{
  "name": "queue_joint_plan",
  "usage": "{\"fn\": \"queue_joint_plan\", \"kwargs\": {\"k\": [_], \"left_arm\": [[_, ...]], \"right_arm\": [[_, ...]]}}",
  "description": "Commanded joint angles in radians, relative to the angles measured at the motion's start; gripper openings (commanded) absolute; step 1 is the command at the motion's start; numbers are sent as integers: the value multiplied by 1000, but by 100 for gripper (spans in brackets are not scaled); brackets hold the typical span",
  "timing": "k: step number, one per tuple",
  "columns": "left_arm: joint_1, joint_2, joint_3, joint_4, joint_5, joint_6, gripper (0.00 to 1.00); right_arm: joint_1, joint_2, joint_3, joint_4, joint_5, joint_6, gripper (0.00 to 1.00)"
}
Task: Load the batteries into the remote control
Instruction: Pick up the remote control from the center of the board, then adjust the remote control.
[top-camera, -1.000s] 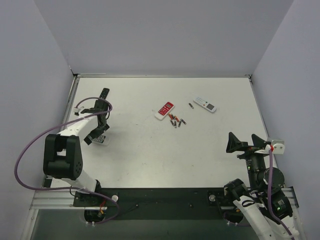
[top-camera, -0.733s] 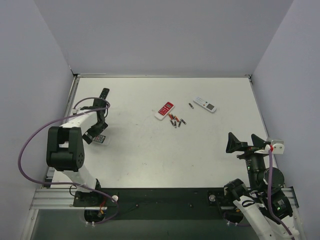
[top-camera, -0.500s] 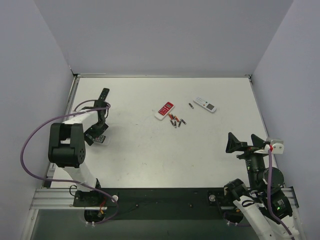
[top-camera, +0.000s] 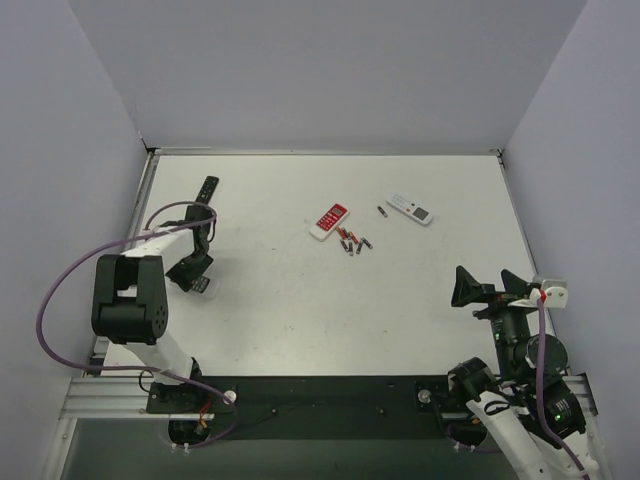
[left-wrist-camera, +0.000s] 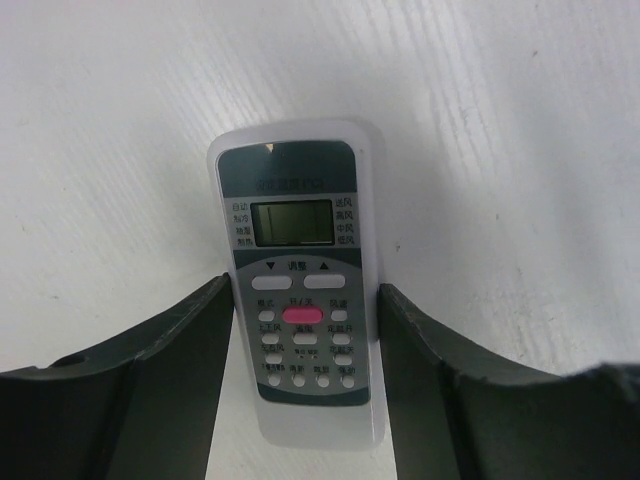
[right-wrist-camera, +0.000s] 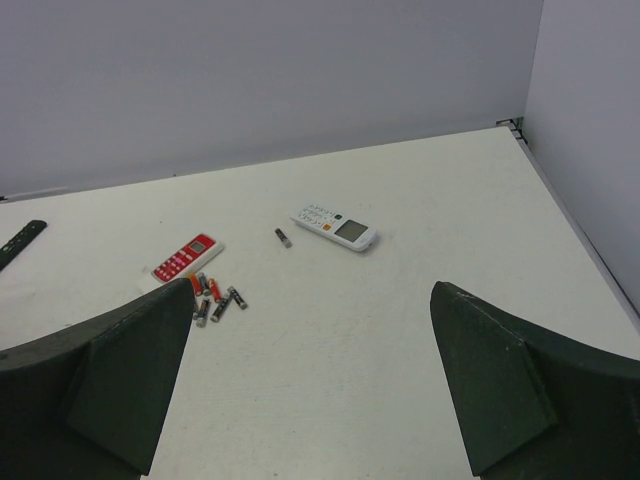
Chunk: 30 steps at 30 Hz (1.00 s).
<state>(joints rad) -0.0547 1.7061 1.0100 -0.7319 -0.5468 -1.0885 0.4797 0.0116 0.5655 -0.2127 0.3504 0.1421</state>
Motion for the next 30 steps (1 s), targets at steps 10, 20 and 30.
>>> {"fn": "queue_joint_plan", "kwargs": {"k": [10,20,30], "left_arm": [[-10,-296,-189,229,261,114,23],[-100,-569,-355,569,554,217,20],[-215,-824,-617,1077,854,134,18]], "right_arm": [[8,306,197,-109,-258,166,100],[10,700,235,-1,-743,313,100],[40,996,200,274,-944,478,100]]}}
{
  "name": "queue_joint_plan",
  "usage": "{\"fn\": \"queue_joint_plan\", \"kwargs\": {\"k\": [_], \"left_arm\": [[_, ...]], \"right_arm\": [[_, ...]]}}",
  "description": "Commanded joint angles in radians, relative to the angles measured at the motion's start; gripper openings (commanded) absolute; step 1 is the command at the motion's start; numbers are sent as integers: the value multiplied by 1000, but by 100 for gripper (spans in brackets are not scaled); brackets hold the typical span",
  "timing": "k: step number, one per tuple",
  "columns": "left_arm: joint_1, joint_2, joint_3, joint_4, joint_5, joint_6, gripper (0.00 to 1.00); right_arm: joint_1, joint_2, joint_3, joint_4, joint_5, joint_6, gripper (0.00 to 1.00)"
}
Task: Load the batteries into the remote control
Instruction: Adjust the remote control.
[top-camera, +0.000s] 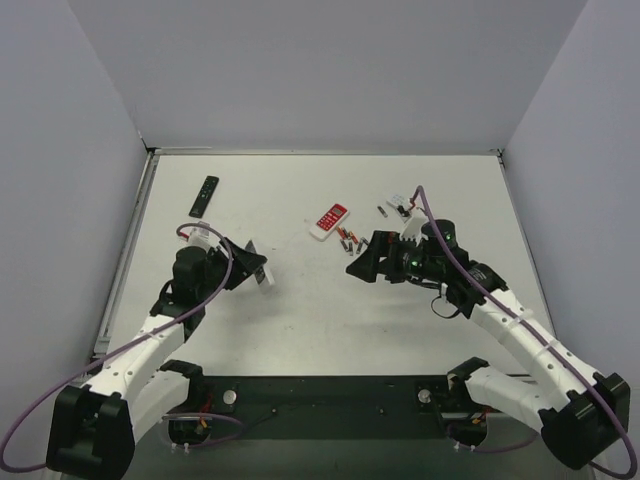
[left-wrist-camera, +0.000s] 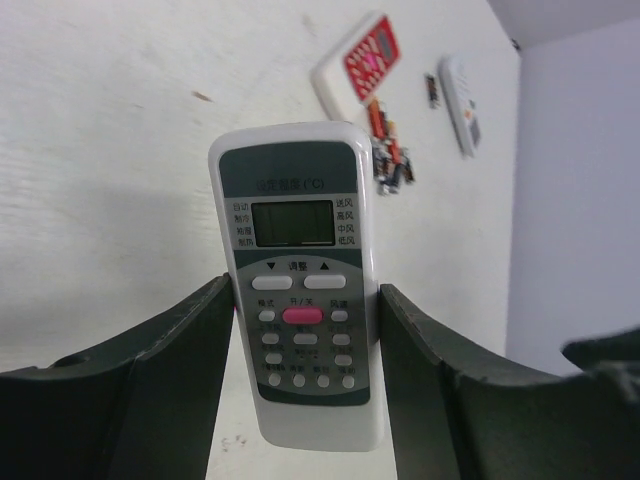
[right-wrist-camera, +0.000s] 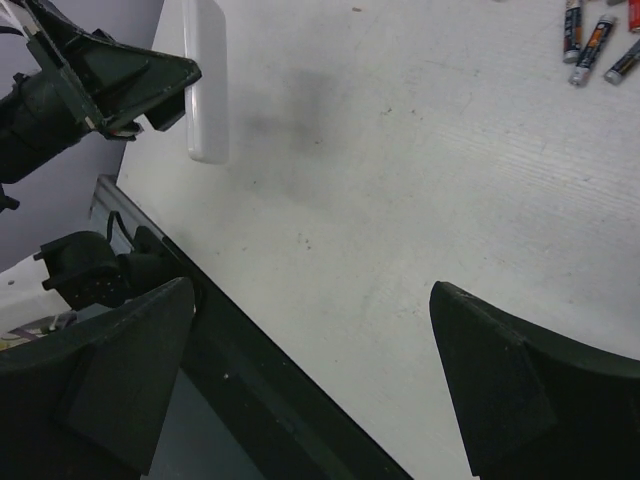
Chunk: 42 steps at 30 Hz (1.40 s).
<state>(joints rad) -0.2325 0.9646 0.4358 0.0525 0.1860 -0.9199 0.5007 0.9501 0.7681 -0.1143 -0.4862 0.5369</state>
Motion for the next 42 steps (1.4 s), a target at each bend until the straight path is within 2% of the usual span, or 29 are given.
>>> {"fn": "queue_joint_plan", "kwargs": {"k": [1,4,8,12,17,26,33,37,42], "left_arm": [[-48,-99,-60,322,133,-40,18],[-88,-151,-100,420,147,-63,18],[-152,-184,-149,573,142,-94,19],[-258,-170,-189,699,106,-94,19],[-321,-126,-198,825,75,-94,19],[-335,-119,-212,876,35,-96,19],[-335,-152,-241,862,-22,-91,19],[-337,-171,-256,863,-56,-97,19],[-340,-150,-252,905,-51,-112,19]], "right_arm": [[25,78,-6,194,-112,90,100],[44,148,-18,284,-147,146,100],[65,260,-55,538,-227,271,100],[119,346,-35,648,-262,322,100],[171,435,-16,797,-316,382,100],[176,481,-82,1054,-399,494,99],[148,443,-165,1191,-374,547,97],[147,449,-197,1326,-380,589,97],[185,475,-161,1338,-391,578,98]]}}
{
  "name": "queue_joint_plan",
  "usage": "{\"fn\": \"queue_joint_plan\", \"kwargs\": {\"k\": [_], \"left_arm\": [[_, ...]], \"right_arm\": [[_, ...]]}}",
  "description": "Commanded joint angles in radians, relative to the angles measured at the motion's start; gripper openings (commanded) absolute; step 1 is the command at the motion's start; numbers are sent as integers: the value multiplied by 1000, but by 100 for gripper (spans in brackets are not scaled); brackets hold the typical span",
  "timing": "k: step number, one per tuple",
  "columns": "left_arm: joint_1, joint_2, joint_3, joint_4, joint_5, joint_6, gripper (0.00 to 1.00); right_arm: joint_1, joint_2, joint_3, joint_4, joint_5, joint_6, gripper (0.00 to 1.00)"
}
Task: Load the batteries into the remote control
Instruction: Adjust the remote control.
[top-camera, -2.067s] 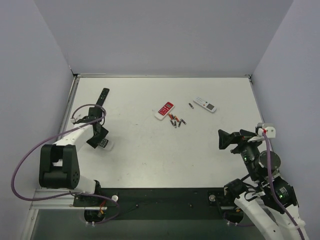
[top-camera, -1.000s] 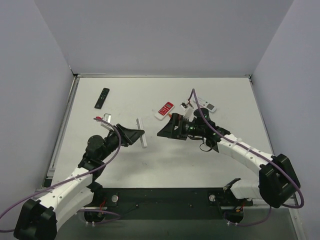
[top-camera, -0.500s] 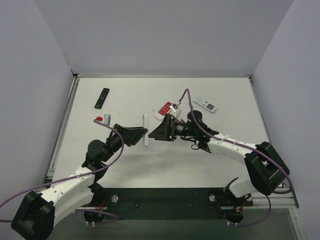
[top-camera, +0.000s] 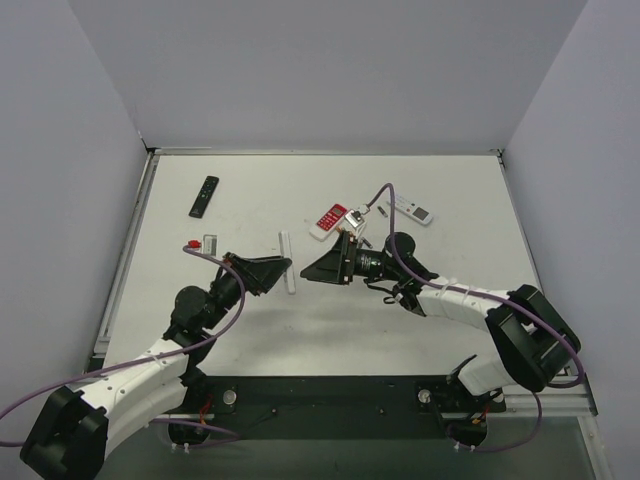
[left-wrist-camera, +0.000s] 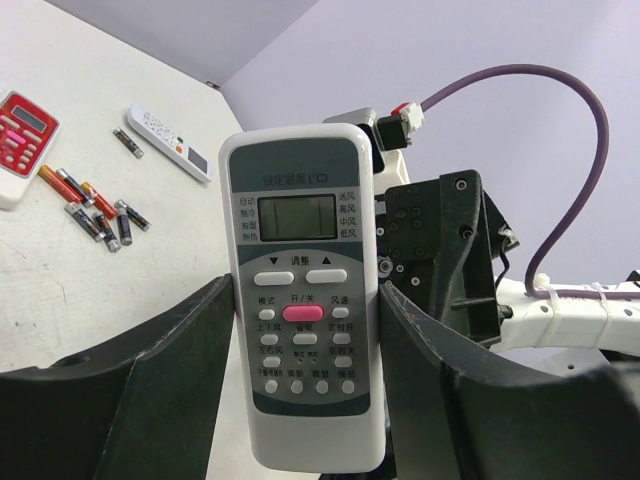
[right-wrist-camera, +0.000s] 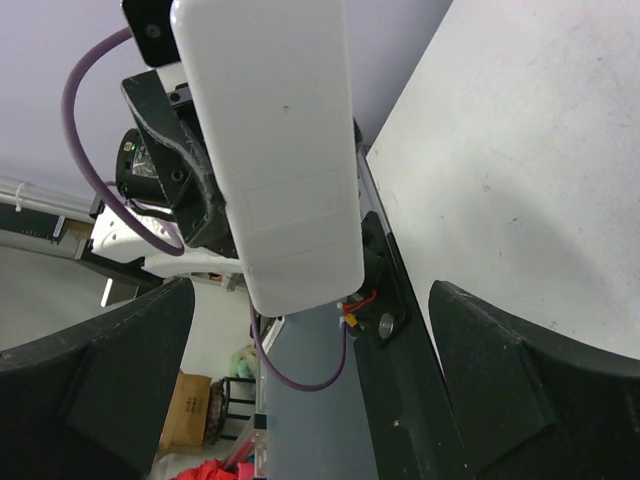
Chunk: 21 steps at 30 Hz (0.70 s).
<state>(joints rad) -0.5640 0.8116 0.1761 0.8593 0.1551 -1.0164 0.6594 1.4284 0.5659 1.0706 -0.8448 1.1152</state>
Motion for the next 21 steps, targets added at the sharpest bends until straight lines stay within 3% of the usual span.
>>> {"fn": "queue_joint_plan", "kwargs": {"k": [1,8,13,16,17,21], "left_arm": [[-11,12,13,107,-23,-19,19],[-33,47,25,173,-20,-47,19],[-53,43,26,178,-32,-47,19],[-54,41,25,172,-34,-44,19],[-54,41,25,169,-37,-42,19],[-54,35,14,141,-46,-31,20]], "right_arm": [[43,12,49,161,-39,-3,98],[77,87,83,204,-30,8,97],[92,136,103,258,-45,21,87],[100,145,107,279,-56,25,70],[100,144,106,282,-59,21,58],[101,130,104,264,-74,2,33]]}}
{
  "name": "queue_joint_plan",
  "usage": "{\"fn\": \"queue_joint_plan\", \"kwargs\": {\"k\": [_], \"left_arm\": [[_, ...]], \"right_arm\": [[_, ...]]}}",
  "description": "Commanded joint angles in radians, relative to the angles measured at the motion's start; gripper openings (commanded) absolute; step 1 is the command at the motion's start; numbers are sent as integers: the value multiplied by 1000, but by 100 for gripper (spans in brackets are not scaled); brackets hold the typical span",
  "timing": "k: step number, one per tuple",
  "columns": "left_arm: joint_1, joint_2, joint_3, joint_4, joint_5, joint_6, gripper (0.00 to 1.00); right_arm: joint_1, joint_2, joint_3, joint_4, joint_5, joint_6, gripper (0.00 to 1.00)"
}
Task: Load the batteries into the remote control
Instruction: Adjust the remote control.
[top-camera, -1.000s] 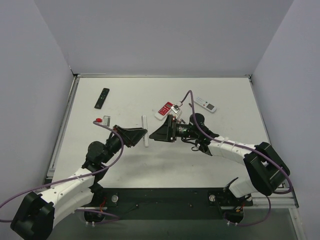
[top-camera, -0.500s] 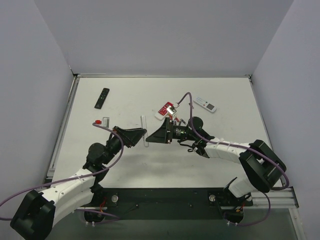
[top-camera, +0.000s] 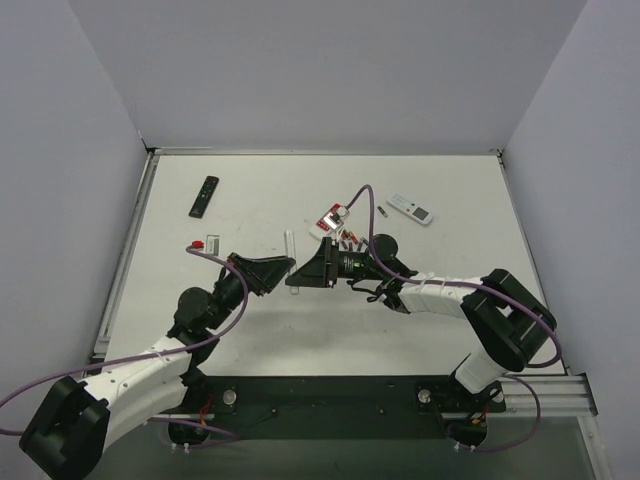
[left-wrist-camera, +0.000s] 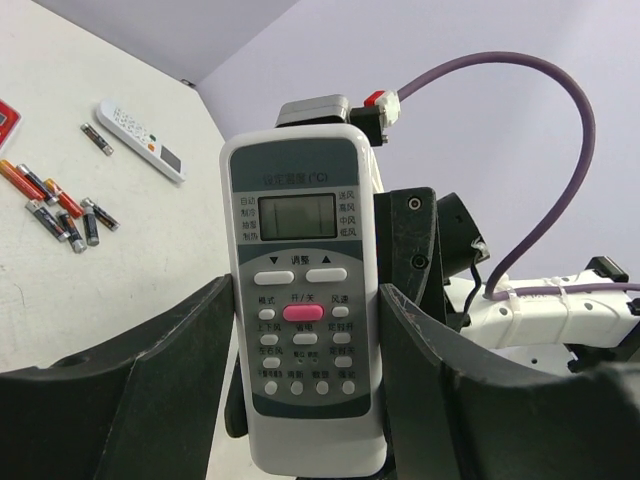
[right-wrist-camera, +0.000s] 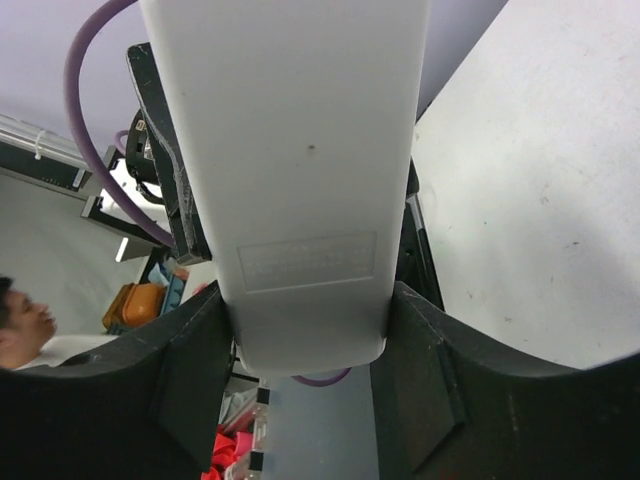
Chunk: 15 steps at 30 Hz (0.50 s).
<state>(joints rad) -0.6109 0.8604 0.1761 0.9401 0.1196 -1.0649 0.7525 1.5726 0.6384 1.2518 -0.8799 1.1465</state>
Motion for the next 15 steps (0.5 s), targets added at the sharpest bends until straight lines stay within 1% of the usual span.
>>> {"fn": "queue_joint_plan", "kwargs": {"k": [1,2,3,4,5,6,7,8,9,10,11,12,13,14,15], "left_arm": [[-7,-23,10,40,-14,20,23],[-7,-30,10,25,-17,25,28],[-6,-38,11,5,-20,43,33],[-7,-63,20,-47,-21,58,50],[-7,-78,28,-81,-23,75,57],[-7,-115,36,-119,-24,113,62],[-7,-138,48,-226,-34,134,67],[-7,-162,83,-292,-44,155,74],[-7,-210,100,-360,-58,199,77],[-7,-231,124,-505,-73,221,79],[-7,-253,169,-577,-105,244,84],[-7,-285,190,-640,-113,281,85],[-7,-299,207,-743,-135,290,86],[-7,-308,224,-789,-153,298,88],[-6,-316,252,-823,-156,302,89]], "right_arm": [[8,-23,32,72,-44,-45,28],[8,-29,29,58,-47,-60,22],[8,-37,30,16,-47,-76,19],[10,-58,29,-14,-47,-120,15],[8,-69,29,-49,-47,-148,9],[8,-83,32,-142,-39,-178,6],[8,-115,37,-203,-31,-221,4],[10,-135,43,-274,-4,-308,0],[11,-155,65,-437,18,-371,0],[16,-199,82,-536,45,-431,0],[30,-219,101,-639,132,-573,0],[45,-239,124,-830,184,-640,0],[56,-267,163,-909,249,-692,0],[85,-278,185,-972,301,-782,0],[96,-283,199,-1061,388,-810,0]]}}
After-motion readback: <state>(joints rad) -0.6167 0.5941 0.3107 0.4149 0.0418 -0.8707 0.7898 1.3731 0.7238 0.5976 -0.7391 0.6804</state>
